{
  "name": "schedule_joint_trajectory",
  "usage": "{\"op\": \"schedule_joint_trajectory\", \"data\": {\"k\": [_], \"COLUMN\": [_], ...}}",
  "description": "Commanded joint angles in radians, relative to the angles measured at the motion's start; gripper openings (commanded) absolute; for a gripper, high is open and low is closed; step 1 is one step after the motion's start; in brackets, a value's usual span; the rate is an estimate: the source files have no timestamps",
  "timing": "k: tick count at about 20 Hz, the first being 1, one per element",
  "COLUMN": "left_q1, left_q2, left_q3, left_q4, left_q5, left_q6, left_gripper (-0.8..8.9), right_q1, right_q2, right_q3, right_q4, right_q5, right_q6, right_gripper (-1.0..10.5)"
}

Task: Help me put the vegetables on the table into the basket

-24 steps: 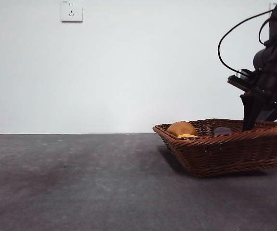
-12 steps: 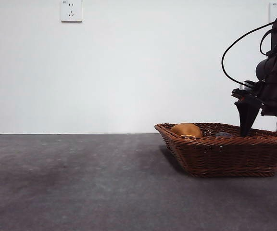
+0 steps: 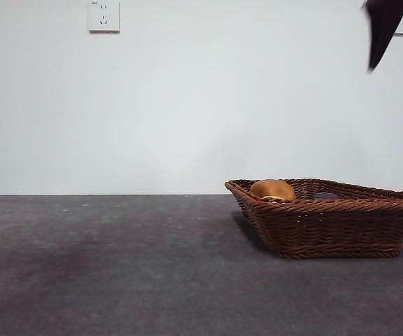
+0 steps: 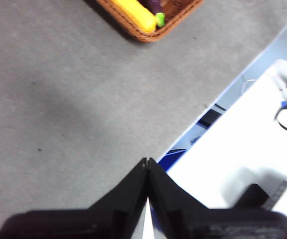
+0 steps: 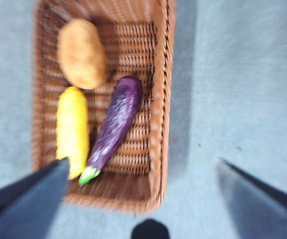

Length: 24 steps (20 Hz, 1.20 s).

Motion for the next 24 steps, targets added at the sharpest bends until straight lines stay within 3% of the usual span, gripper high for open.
{"op": "schedule_joint_trajectory", "data": {"k": [1,2,7,11,18,22,24], "left_q1": [-0.002,-0.002,-0.002,-0.002,-0.002,0.039,0.087], "left_q2": [-0.004,-0.004,-0.001,0.036,0.156,0.197,0.199], "left_q3": [-0.008,-0.008,-0.008,-0.008,-0.008,-0.008,-0.008], "left_q4": [0.002,0.002,0.003,0.003,0.008,0.086,0.162], "left_q5": [-0.010,-0.006,-0.003,-0.003,-0.003,-0.010,-0.007], "left_q6": [0.004,-0.003,-0.033,-0.032,-0.032,-0.032,0.045], "left_gripper": [-0.04,-0.04,-0.04,-0.04,-0.04,-0.04,-0.03], "right_q1": [0.000,0.000,0.000,0.000,0.000,0.000,0.000], "right_q2": [-0.113,-0.167,-0.426,-0.539,-0.505,-0.438,-0.400], "right_q3": [0.001,0.001,0.001,0.001,0.001,0.001,0.001], "right_q4": [-0.038,-0.056,-0.079,-0.075,-0.078,-0.077,-0.077], "right_q5": [0.004,0.007,0.048,0.156,0.165,0.164,0.164], "right_q6": [0.003,0.003,0.005,0.011,0.024,0.024,0.024], "right_gripper": [0.6,-0.2,-0.1,0.0,0.0,0.0,0.0]}}
